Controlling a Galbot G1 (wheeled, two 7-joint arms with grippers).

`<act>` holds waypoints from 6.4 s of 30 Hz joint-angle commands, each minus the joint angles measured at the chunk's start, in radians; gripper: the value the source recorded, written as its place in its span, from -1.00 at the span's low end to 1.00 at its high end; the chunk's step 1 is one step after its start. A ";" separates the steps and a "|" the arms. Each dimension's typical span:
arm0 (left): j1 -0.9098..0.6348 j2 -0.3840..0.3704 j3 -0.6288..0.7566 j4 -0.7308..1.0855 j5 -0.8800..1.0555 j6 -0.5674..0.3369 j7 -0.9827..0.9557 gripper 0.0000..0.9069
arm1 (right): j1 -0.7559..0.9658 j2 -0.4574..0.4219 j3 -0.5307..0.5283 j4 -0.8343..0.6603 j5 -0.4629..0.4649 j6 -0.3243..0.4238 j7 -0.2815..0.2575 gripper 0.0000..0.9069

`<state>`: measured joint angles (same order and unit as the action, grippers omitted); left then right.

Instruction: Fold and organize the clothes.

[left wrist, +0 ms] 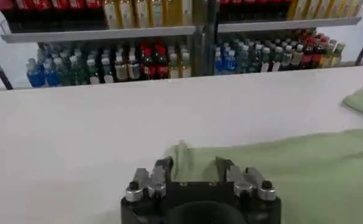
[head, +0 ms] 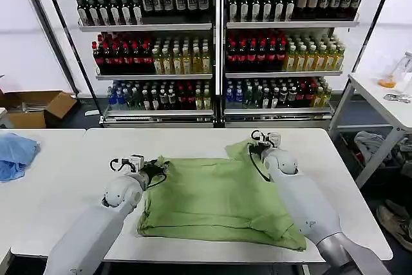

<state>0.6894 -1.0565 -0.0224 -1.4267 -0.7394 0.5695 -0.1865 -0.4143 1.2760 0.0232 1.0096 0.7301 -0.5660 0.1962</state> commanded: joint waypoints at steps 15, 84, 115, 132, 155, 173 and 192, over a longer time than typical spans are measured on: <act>0.107 0.084 -0.119 -0.211 -0.178 -0.058 0.034 -0.91 | -0.202 -0.147 0.075 0.416 -0.004 0.126 0.020 -1.00; 0.675 -0.202 -0.236 -0.475 0.382 -0.240 -0.171 1.00 | -1.240 -0.125 0.505 1.236 -0.275 0.118 0.071 1.00; 0.673 -0.168 -0.363 -0.448 0.265 -0.329 -0.156 -0.96 | -1.222 -0.128 0.507 1.255 -0.252 0.123 0.097 1.00; 0.676 0.125 -0.794 -0.438 -0.042 -0.289 -0.093 -0.96 | -1.196 -0.143 0.510 1.248 -0.224 0.126 0.110 1.00; 0.612 -0.173 -0.309 -0.813 -0.460 -0.188 -0.120 -0.93 | -1.165 -0.165 0.515 1.220 -0.201 0.126 0.113 1.00; 0.479 -0.325 -0.029 -0.447 0.046 -0.190 -0.117 1.00 | -1.126 -0.198 0.504 1.188 -0.171 0.127 0.111 1.00; 0.770 -0.125 -0.482 -0.799 -0.174 -0.187 0.026 1.00 | -1.078 -0.213 0.467 1.152 -0.165 0.132 0.106 1.00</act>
<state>1.2842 -1.2839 -0.2261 -2.0675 -0.8098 0.3725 -0.2515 -1.5096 1.0646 0.5010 2.1721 0.5638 -0.4347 0.3007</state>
